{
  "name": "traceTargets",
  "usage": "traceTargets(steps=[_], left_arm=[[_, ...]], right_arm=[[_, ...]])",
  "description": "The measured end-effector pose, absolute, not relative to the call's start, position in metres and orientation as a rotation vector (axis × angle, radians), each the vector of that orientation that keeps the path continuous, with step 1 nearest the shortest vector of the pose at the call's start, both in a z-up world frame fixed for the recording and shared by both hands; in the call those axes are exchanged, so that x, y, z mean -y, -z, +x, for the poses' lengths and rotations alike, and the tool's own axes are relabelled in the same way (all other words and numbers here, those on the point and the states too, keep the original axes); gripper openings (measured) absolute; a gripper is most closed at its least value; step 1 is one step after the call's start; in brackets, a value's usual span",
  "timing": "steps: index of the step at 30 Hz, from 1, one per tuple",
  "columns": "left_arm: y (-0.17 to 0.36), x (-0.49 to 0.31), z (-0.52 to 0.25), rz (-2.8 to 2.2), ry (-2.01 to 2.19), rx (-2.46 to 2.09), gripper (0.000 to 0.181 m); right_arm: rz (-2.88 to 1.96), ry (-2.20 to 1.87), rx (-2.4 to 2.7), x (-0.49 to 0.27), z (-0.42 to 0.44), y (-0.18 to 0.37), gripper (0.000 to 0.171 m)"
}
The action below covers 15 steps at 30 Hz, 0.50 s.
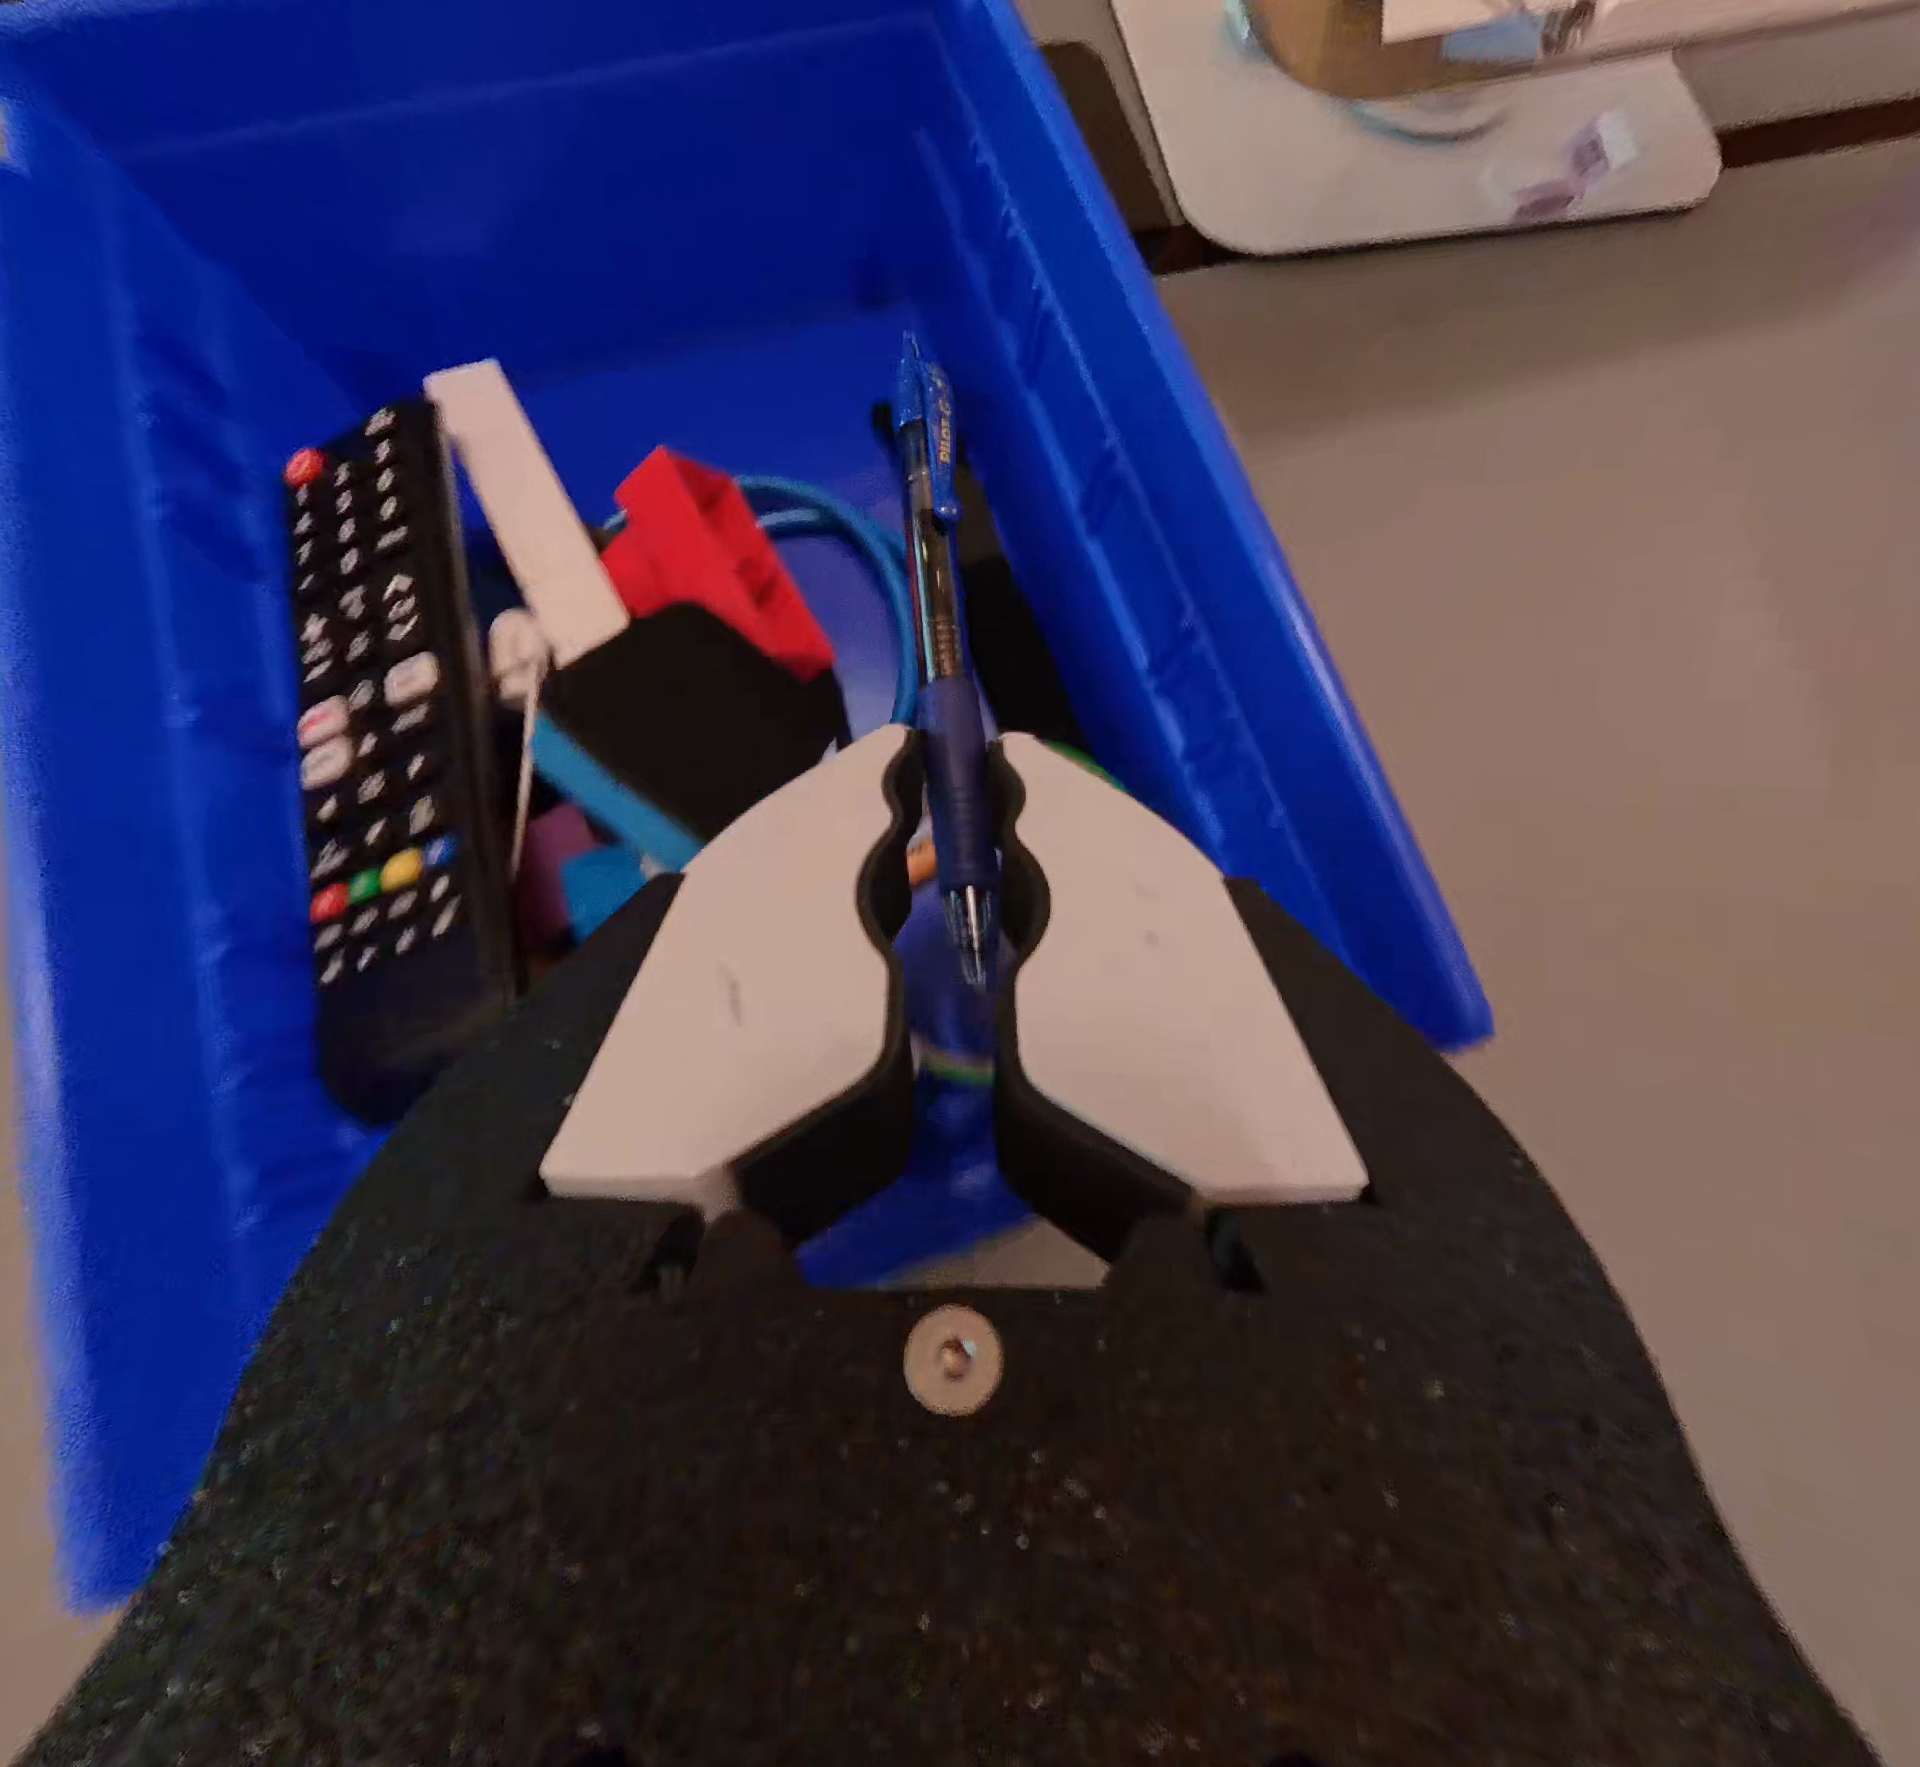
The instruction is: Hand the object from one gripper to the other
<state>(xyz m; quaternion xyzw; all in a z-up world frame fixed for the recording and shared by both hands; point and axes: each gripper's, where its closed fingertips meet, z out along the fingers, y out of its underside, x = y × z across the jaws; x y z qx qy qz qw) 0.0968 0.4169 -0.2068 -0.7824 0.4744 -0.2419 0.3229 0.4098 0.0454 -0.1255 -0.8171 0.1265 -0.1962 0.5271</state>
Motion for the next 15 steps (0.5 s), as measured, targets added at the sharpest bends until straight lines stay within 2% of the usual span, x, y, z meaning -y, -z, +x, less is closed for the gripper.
traceTargets(steps=[1, 5, 9, 12, 15], left_arm=[[0.21, -0.42, 0.107, -2.051, 0.648, -1.227, 0.012], [0.195, -0.412, 0.123, -1.994, 0.794, -1.29, 0.062], [0.177, -0.445, 0.086, -1.922, 0.608, -1.269, 0.061], [0.179, -0.479, 0.041, -1.941, 0.293, -1.324, 0.06], [0.182, -0.486, 0.017, -1.978, 0.202, -1.432, 0.059]], right_arm=[[-1.92, 0.455, -0.271, -0.058, 0.395, 0.118, 0.075], [-1.795, 0.323, -0.183, -0.112, 0.345, 0.094, 0.074], [-1.811, 0.177, -0.129, -0.151, 0.317, 0.099, 0.075], [-1.829, 0.221, -0.078, -0.168, 0.309, 0.101, 0.078], [-1.845, 0.278, -0.028, -0.177, 0.305, 0.106, 0.079]])
